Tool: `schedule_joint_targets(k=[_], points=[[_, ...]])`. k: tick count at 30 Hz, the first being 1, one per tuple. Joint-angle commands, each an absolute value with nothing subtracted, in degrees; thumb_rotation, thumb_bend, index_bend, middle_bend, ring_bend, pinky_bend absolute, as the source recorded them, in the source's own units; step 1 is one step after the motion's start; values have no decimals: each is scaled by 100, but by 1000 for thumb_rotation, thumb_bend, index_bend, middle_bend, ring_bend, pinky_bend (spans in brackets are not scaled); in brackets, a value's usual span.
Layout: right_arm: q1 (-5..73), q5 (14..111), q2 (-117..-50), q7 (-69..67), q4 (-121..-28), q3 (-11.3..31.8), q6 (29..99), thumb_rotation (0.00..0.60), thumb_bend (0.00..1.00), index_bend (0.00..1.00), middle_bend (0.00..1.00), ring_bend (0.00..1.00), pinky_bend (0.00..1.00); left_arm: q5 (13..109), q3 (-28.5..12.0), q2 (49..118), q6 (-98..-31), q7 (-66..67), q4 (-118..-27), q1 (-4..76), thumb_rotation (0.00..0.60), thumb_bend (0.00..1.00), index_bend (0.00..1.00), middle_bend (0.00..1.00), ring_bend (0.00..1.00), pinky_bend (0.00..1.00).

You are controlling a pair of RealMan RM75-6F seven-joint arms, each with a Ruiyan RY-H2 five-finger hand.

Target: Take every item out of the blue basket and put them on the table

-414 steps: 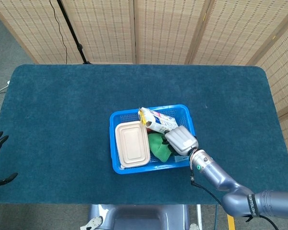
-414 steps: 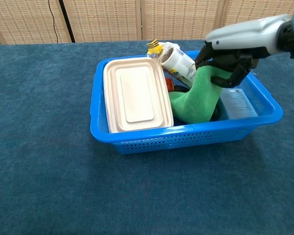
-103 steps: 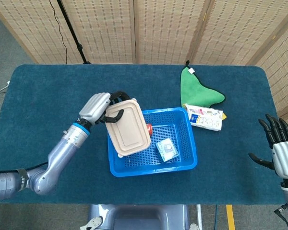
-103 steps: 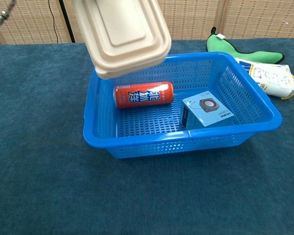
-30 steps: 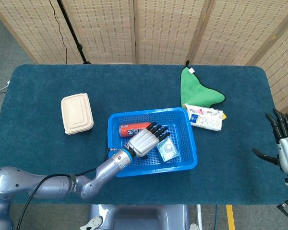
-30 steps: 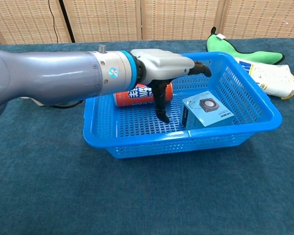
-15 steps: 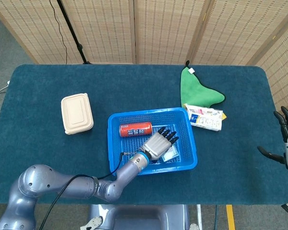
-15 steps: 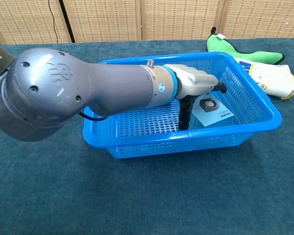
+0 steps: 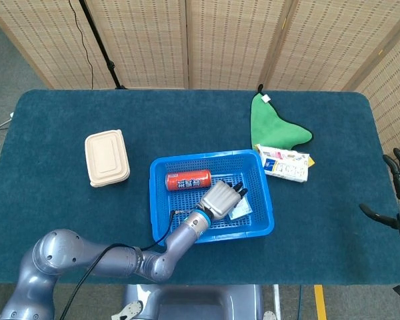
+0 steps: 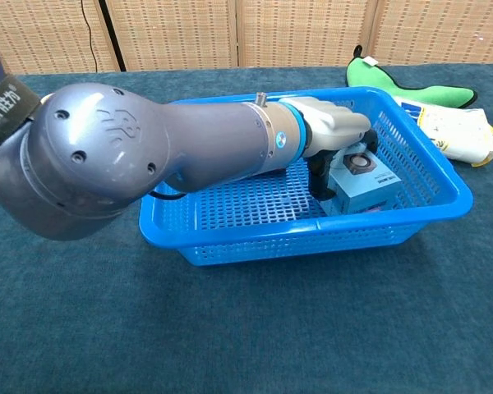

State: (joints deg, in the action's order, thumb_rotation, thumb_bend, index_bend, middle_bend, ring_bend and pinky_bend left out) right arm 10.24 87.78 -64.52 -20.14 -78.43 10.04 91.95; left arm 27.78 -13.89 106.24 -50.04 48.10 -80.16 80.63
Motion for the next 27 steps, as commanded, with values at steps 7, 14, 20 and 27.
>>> schedule_joint_targets(k=[7, 14, 20, 27], points=[[1014, 8863, -6453, -1958, -7883, 969, 9234, 600, 0, 0, 0, 0, 0, 3303, -1565, 9150, -5876, 4610, -9691, 7533, 600, 462, 366, 336, 317, 391], [1003, 8971, -6448, -1879, -7966, 925, 9289, 600, 0, 0, 0, 0, 0, 3771, -1400, 7358, -6206, 3936, -10825, 6570, 600, 458, 365, 336, 316, 391], [1009, 9103, -6454, -1773, -8057, 872, 9329, 600, 0, 0, 0, 0, 0, 4134, -1268, 6731, -5861, 2678, -10366, 5835, 600, 459, 365, 336, 316, 391], [1053, 9169, -6489, -1610, -8155, 837, 9277, 600, 0, 0, 0, 0, 0, 3942, -1342, 7281, -5163, 1838, -9041, 5752, 600, 453, 364, 336, 316, 391]])
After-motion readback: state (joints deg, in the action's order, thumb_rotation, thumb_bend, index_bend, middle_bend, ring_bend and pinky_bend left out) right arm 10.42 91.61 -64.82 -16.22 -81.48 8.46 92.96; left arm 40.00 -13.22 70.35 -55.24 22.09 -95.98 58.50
